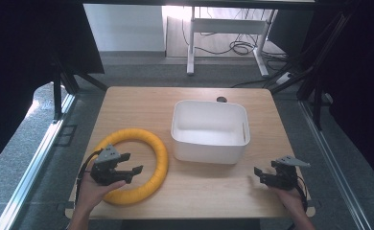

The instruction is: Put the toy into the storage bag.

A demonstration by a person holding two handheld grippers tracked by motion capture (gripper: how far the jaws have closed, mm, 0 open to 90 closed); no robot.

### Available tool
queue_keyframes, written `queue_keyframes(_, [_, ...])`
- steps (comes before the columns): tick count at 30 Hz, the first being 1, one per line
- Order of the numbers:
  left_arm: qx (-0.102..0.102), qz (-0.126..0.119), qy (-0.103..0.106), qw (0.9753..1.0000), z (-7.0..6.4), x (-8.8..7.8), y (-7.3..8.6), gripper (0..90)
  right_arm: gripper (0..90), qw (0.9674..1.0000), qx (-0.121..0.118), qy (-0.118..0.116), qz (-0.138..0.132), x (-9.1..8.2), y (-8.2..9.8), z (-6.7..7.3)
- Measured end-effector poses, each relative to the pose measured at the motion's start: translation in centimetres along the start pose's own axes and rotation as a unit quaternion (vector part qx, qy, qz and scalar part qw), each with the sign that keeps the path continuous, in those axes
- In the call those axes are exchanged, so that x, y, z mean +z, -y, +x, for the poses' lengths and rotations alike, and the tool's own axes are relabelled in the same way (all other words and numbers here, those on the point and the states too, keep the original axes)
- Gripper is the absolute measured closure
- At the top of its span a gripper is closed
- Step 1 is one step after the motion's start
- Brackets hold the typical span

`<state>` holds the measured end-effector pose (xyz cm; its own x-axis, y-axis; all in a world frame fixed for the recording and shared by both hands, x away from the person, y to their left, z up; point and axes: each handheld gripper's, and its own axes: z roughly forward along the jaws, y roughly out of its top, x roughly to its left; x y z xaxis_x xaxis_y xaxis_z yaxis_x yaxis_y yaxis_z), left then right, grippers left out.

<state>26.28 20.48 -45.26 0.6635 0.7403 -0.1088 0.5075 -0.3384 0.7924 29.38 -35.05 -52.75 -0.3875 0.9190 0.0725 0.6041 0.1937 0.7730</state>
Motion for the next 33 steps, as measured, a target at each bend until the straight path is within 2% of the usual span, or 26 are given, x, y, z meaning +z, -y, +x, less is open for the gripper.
queue_keyframes(3, [-0.001, 0.001, -0.001, 1.0, 0.1, 0.0, 0.1, 31.1, 19.1, 0.9999, -0.007, -0.005, 0.004, 0.3, 0.1, 0.2])
queue_keyframes(8, [0.001, 0.005, 0.003, 1.0, 0.1, 0.1, 0.1, 31.2, 19.6, 0.9997, -0.02, 0.0, 0.013, 0.5, 0.1, 0.5])
queue_keyframes(10, [0.006, 0.007, 0.009, 0.9999, -0.1, -0.1, 0.0, 30.9, 20.3, 0.9998, -0.014, -0.001, 0.013, 0.4, 0.1, 0.5])
queue_keyframes(12, [0.008, 0.007, 0.007, 0.9999, -0.3, -0.2, 0.0, 30.9, 20.3, 0.9998, -0.012, 0.0, 0.015, 0.4, 0.1, 0.5])
queue_keyframes(15, [0.005, 0.008, 0.011, 0.9999, -1.0, -0.6, 0.6, 30.7, 20.6, 0.9998, -0.015, 0.0, 0.015, 0.5, 0.1, 0.6])
queue_keyframes(18, [0.01, 0.02, 0.015, 0.9996, -1.8, -0.2, 0.8, 30.5, 20.7, 0.9997, -0.018, 0.001, 0.018, 0.6, 0.0, 0.8])
queue_keyframes(19, [0.015, 0.034, 0.017, 0.9992, -2.5, 0.6, 1.0, 30.4, 20.8, 0.9996, -0.022, 0.0, 0.02, 0.7, 0.0, 0.8])
queue_keyframes(20, [0.015, 0.034, 0.017, 0.9992, -2.5, 0.6, 1.0, 30.2, 20.8, 0.9996, -0.022, 0.0, 0.02, 0.7, 0.0, 0.8])
queue_keyframes(21, [0.022, 0.049, 0.024, 0.9983, -3.1, 1.6, 1.2, 30.2, 21.1, 0.9995, -0.022, 0.002, 0.021, 0.7, 0.0, 0.9])
queue_keyframes(23, [0.024, 0.056, 0.028, 0.9977, -3.4, 2.1, 1.3, 30.0, 21.2, 0.9995, -0.023, 0.002, 0.02, 0.7, 0.0, 0.9])
queue_keyframes(26, [0.032, 0.087, 0.035, 0.9951, -4.0, 3.6, 1.7, 29.6, 21.5, 0.9994, -0.024, 0.008, 0.022, 0.6, 0.2, 0.8])
queue_keyframes(29, [0.038, 0.11, 0.026, 0.9928, -4.3, 4.3, 2.1, 29.2, 21.6, 0.9994, -0.021, 0.01, 0.024, 0.7, 0.2, 0.7])
queue_keyframes(31, [0.041, 0.117, 0.024, 0.992, -4.3, 4.5, 2.2, 29.4, 21.8, 0.9994, -0.02, 0.011, 0.025, 0.7, 0.2, 0.7])
queue_keyframes(33, [0.044, 0.136, 0.017, 0.9896, -4.2, 5.1, 2.5, 29.9, 21.9, 0.9993, -0.023, 0.011, 0.026, 0.7, 0.2, 0.8])
